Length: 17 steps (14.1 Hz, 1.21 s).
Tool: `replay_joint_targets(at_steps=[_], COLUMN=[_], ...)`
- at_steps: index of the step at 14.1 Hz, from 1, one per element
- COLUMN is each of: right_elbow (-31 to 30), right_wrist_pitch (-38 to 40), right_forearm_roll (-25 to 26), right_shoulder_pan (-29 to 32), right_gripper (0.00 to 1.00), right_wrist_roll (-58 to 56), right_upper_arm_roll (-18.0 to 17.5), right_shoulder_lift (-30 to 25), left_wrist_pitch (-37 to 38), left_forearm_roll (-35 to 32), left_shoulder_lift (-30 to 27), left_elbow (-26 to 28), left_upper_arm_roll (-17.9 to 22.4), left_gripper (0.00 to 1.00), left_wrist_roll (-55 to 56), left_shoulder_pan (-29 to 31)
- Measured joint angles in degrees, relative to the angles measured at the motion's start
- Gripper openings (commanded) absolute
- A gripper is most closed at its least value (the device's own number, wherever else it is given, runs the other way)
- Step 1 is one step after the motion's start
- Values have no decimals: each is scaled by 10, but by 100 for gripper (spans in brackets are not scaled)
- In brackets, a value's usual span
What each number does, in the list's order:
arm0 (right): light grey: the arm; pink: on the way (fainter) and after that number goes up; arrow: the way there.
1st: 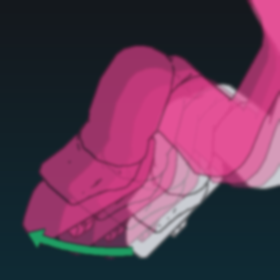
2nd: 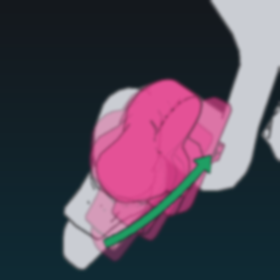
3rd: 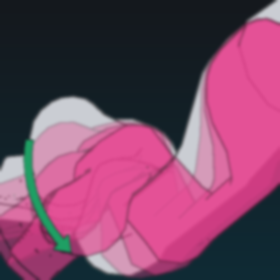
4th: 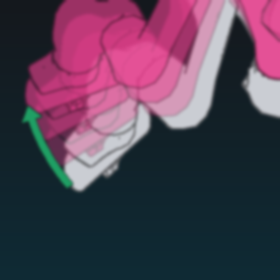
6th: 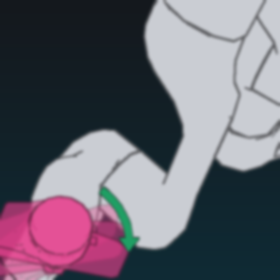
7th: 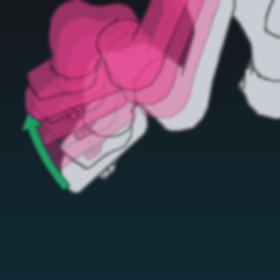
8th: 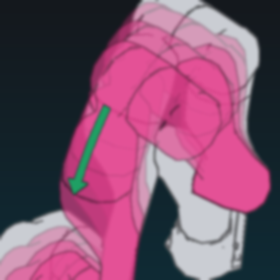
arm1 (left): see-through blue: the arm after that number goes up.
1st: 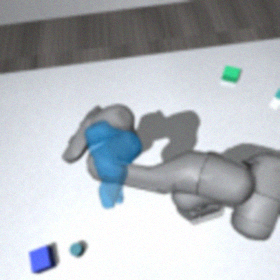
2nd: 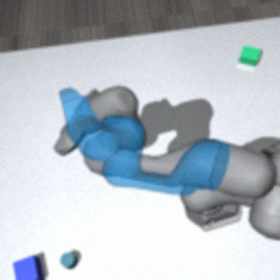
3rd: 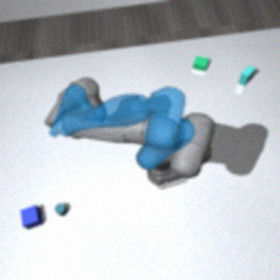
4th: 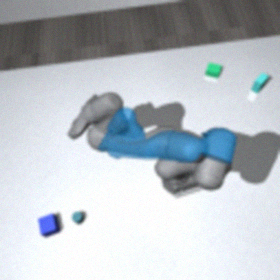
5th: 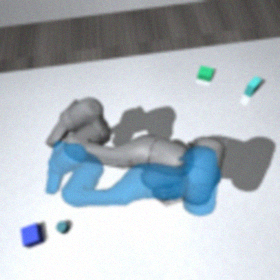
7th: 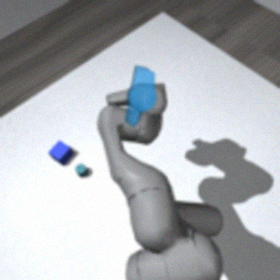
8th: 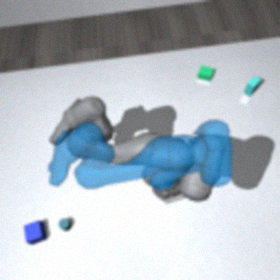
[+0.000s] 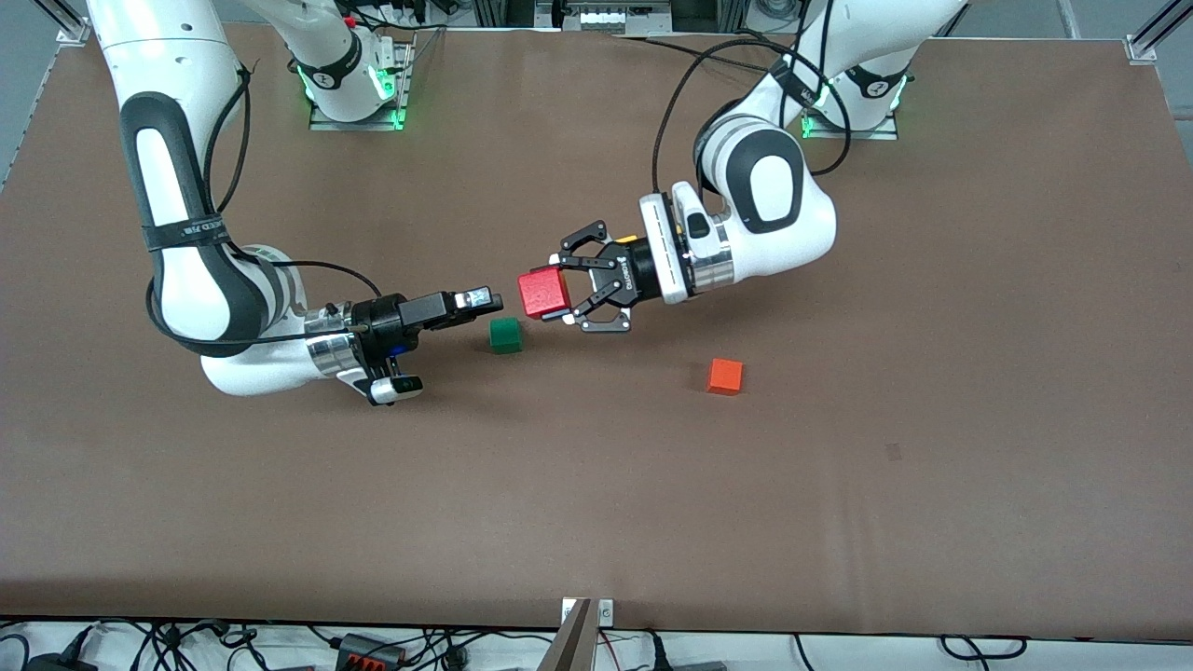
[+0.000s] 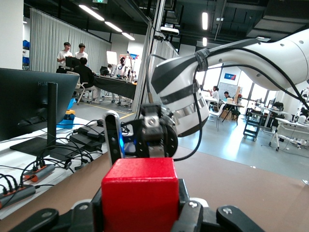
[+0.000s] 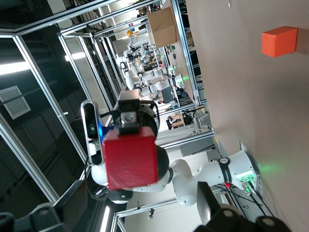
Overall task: Pass red block to right arm, stack on blue
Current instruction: 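Close the right gripper on the red cube held by the left gripper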
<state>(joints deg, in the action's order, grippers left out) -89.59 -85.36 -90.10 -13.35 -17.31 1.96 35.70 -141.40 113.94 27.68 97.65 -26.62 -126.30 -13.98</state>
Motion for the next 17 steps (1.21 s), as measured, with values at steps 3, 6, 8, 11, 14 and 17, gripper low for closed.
replay_joint_targets(at_steps=[3,6,8,11,14,17], right_elbow=[15,16,16,16,16,16], right_wrist_pitch=[-15,-19,-20,-20,-20,-20], right_forearm_roll=[0,0,0,0,-20,-30], right_shoulder_pan=[-11,-27,-33,-33,-33,-39], right_gripper=[100,100,100,96,93,91], right_wrist_roll=[38,41,41,41,41,41], right_upper_arm_roll=[-1,-1,-1,-1,-1,-1], right_shoulder_lift=[0,2,9,15,15,16], left_wrist_pitch=[-1,-3,-4,-5,-5,-6], left_forearm_roll=[13,13,13,13,13,13], left_shoulder_lift=[6,7,7,7,7,7], left_elbow=[-1,-2,-2,-2,-3,-3], left_upper_arm_roll=[0,1,1,1,1,1], left_gripper=[9,9,9,9,9,9], left_wrist_roll=[-15,-19,-21,-24,-25,-27], left_shoulder_pan=[-4,-4,-4,-4,-4,-4])
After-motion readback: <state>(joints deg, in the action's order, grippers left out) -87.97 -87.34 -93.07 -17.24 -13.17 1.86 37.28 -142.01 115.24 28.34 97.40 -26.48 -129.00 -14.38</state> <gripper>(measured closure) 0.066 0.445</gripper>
